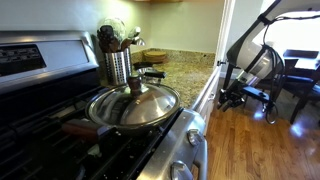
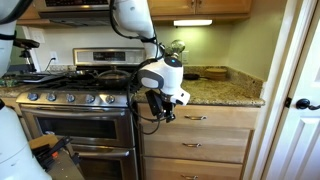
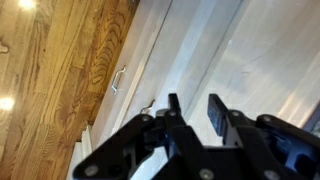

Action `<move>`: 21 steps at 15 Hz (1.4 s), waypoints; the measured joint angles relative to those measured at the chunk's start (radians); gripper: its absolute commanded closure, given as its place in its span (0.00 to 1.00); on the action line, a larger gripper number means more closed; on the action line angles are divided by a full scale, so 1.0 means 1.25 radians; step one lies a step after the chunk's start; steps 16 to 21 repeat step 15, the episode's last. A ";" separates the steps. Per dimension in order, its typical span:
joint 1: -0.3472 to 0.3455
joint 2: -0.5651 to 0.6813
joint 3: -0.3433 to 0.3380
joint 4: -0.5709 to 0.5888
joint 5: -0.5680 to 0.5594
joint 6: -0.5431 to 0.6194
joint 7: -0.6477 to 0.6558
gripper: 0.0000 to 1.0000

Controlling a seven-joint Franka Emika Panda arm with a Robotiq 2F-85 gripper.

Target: Close the drawer

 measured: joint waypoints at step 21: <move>0.053 -0.250 -0.157 -0.266 -0.265 -0.002 0.137 0.02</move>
